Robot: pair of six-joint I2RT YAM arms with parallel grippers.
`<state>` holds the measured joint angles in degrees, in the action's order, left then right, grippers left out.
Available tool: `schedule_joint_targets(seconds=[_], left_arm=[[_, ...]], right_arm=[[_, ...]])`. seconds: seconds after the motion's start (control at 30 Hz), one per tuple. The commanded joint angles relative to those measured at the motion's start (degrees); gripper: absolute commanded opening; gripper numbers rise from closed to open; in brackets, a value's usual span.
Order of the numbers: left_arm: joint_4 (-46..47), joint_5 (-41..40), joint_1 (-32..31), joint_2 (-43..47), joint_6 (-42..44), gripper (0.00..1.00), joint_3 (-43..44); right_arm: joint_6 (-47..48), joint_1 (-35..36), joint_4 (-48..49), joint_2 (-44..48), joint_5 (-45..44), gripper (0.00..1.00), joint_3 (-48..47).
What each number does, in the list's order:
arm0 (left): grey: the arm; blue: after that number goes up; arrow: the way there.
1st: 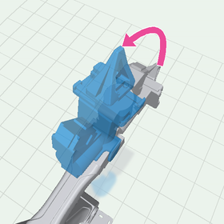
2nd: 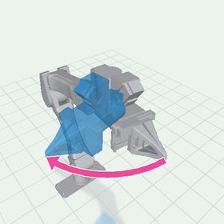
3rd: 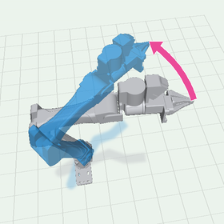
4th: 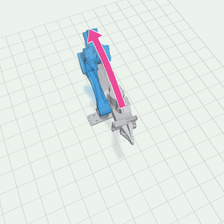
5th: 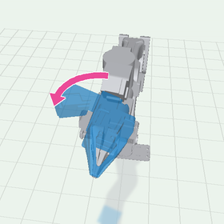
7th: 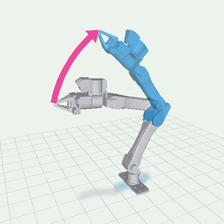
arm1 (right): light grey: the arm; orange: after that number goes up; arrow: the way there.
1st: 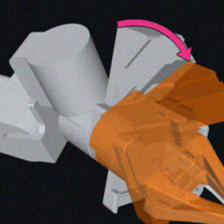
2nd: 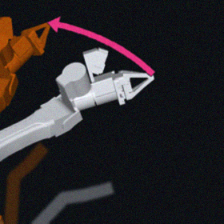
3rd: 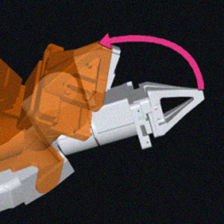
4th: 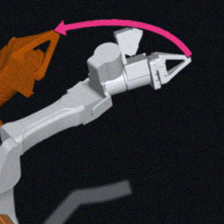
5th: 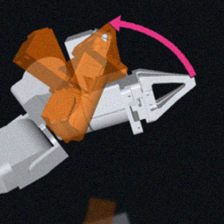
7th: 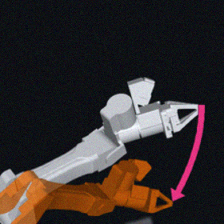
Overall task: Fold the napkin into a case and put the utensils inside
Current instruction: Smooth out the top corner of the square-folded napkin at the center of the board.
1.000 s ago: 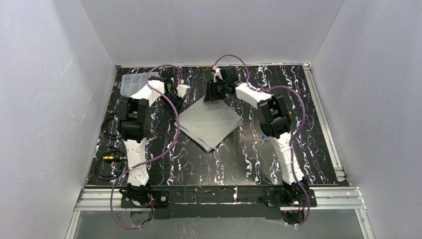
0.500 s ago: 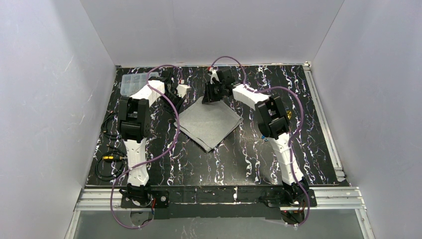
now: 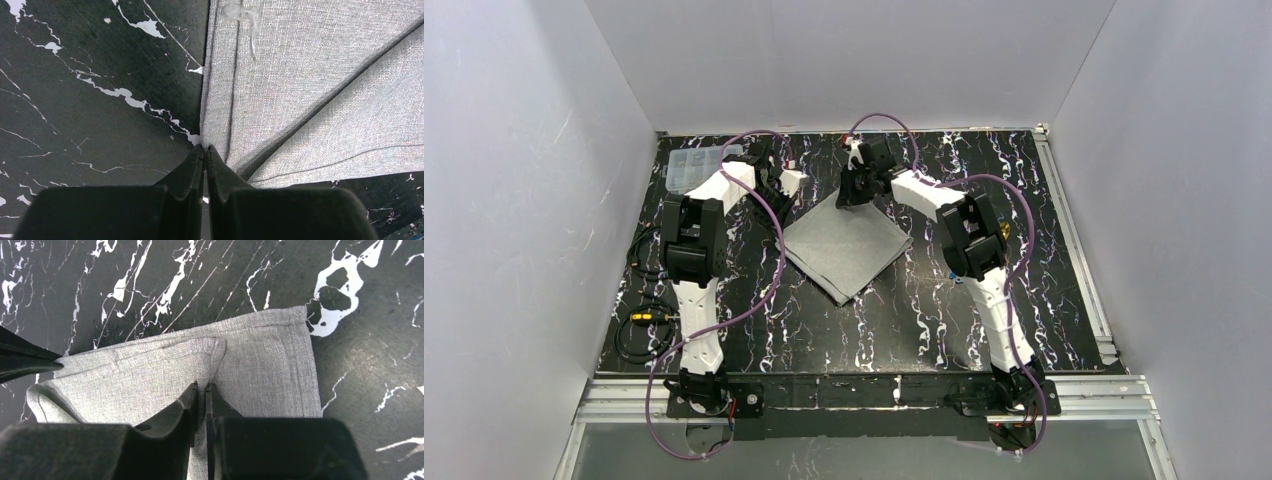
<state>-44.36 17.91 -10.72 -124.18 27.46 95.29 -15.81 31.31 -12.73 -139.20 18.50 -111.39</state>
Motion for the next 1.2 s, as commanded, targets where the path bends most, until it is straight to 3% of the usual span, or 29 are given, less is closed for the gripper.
schedule_joint_targets(seconds=[0.0, 0.93, 1.17], left_arm=[[0.2, -0.9, -0.6, 0.3, 1.4, 0.00, -1.8], [-0.2, 0.0, -1.2, 0.6, 1.7, 0.00, -2.1], [-1.7, -0.3, -1.4, 1.0, 1.7, 0.00, -0.5]], right_arm=[[2.2, -0.2, 1.4, 5.0, -2.7, 0.21, 1.3], [2.3, -0.6, 3.8, 7.1, -8.1, 0.21, 3.1], [0.8, -0.2, 3.7, 5.6, -6.8, 0.30, 2.7]])
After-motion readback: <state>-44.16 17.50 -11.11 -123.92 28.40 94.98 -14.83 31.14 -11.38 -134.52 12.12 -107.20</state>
